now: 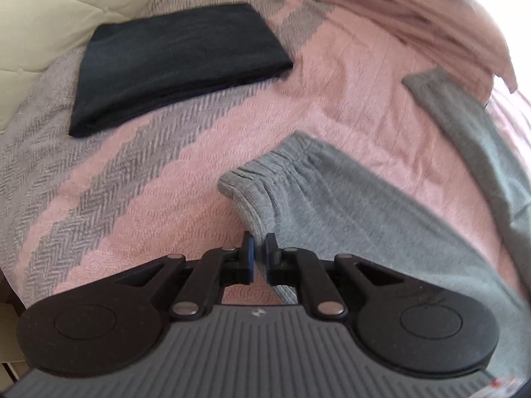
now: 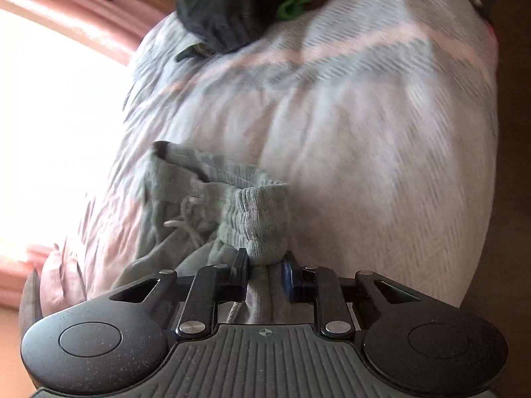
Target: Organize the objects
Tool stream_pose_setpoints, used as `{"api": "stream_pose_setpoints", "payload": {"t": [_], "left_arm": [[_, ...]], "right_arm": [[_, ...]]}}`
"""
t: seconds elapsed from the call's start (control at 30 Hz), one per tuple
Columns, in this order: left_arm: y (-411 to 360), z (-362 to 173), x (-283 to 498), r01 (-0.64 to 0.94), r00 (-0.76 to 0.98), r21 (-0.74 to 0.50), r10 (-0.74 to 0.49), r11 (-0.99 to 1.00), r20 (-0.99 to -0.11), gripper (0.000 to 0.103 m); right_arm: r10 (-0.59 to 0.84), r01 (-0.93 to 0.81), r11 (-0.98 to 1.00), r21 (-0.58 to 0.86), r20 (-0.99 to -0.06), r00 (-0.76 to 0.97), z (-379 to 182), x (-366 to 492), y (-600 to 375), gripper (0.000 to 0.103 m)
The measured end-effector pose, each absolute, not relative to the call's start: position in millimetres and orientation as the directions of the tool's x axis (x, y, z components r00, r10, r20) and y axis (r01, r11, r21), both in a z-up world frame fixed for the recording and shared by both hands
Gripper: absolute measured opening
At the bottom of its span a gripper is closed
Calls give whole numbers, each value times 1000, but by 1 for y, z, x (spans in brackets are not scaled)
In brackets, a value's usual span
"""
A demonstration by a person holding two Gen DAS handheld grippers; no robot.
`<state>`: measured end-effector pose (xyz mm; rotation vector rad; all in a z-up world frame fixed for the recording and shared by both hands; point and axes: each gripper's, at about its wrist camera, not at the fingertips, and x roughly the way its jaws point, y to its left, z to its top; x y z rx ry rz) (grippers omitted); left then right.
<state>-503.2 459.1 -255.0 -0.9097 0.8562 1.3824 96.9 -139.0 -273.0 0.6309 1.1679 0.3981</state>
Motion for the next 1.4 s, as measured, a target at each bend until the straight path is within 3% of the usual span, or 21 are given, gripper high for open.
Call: {"api": "stream_pose_setpoints", "payload": {"t": [0.1,0.17,0.23,0.3,0.37,0.4,0.5,0.57,0.8,0.97,1.0,1.07,1.23,1.3,1.33,1.4], "left_arm": [[437,-234,-512,-999,41,-44,445,4,-894,6],[413,-232,-522,-1000,1,-4,446,-5,-895,6],[396,-250,-532,-998,-68,62,406,-27,-911,7],[383,-280,-544,-987,-155,135,300,-86,-941,14],[378,-295,-546,-972,-232,214,234,-100,-944,12],[377,-294,-544,-971,-238,224,240,-81,-941,13],[385,-278,-535,-976,-219,214,292,-49,-931,13],[400,-273,-518,-981,-190,196,341,-17,-921,14],[474,-273,-418,-989,38,28,428,147,-903,23],[503,-276,-365,-976,128,-36,433,214,-892,26],[506,-277,-359,-974,130,-35,431,222,-893,26],[510,-284,-351,-973,130,-33,422,229,-897,26],[515,-304,-337,-978,113,-31,390,208,-914,26],[516,-309,-330,-979,117,-42,376,201,-919,26],[517,-312,-326,-978,118,-44,371,202,-921,26],[520,-314,-314,-974,126,-45,370,220,-920,26]], "right_arm": [[665,0,696,718,-645,377,-240,103,-170,14],[659,-30,714,700,-656,367,-228,105,-185,14],[632,-25,748,663,-702,328,-233,105,-191,15],[560,-14,817,576,-789,252,-254,106,-186,19],[389,10,918,397,-904,179,-269,106,-179,32],[347,2,936,353,-920,181,-268,106,-178,34],[333,-74,942,328,-886,322,-236,112,-172,38],[398,-173,917,359,-834,382,-219,129,-152,45],[691,-431,709,558,-670,271,-236,218,-23,47],[683,-382,714,587,-704,195,-285,262,16,47],[682,-367,714,596,-710,176,-294,267,16,46],[710,-342,690,638,-689,147,-306,275,12,29],[841,-317,519,794,-540,25,-322,291,18,26],[830,-279,536,797,-557,5,-331,296,26,25],[816,-298,557,775,-577,24,-330,296,31,3],[814,-393,565,726,-566,126,-307,286,35,4]]}}
